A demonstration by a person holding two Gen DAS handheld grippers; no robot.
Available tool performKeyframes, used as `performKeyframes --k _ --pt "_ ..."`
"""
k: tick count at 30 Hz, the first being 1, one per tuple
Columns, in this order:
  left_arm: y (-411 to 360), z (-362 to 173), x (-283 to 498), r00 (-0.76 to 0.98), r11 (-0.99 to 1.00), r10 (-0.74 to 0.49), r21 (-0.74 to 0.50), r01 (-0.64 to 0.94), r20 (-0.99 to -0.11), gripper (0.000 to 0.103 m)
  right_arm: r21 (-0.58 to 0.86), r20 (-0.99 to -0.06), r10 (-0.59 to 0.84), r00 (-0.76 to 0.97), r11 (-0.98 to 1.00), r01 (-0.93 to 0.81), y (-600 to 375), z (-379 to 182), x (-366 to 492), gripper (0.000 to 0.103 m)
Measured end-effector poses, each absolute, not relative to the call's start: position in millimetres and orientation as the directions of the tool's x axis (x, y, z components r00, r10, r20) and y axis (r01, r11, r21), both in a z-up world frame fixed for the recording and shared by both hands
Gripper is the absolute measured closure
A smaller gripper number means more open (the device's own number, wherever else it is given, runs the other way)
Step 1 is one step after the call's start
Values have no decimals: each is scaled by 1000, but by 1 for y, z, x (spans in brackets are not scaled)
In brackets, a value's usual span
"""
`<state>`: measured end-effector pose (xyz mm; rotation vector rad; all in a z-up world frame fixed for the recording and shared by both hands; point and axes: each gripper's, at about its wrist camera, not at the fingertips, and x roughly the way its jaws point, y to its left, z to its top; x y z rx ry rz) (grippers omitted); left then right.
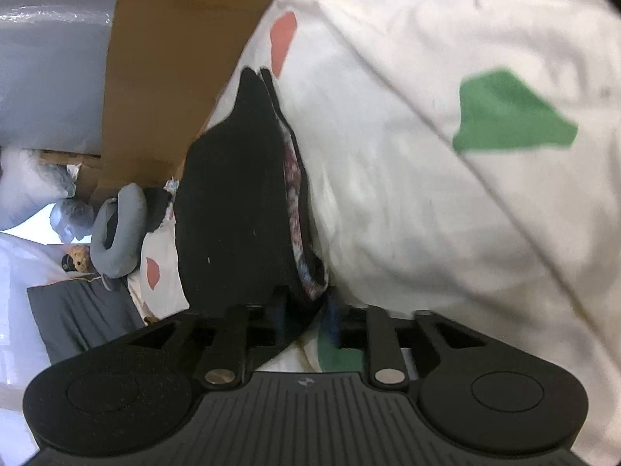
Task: Fold clothes
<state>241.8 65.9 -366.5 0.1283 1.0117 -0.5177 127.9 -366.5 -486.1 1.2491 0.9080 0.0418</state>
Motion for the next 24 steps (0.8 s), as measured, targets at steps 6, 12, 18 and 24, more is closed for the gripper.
performKeyframes --k 6,12,18,24 --pt "65 -367 241 420 872 -354 -132 472 -836 97 844 -535 529 659 361 396 -352 -494 138 57" --pt "67 -369 242 416 878 -361 -154 452 -834 97 845 -533 509 676 363 393 -355 -496 140 67" --pt "70 -368 242 398 875 -382 -187 447 -834 97 848 -526 476 704 356 393 -360 -494 138 94" --pt "67 -361 230 384 869 -412 -229 438 -826 97 844 -519 457 722 409 348 -366 -469 141 96"
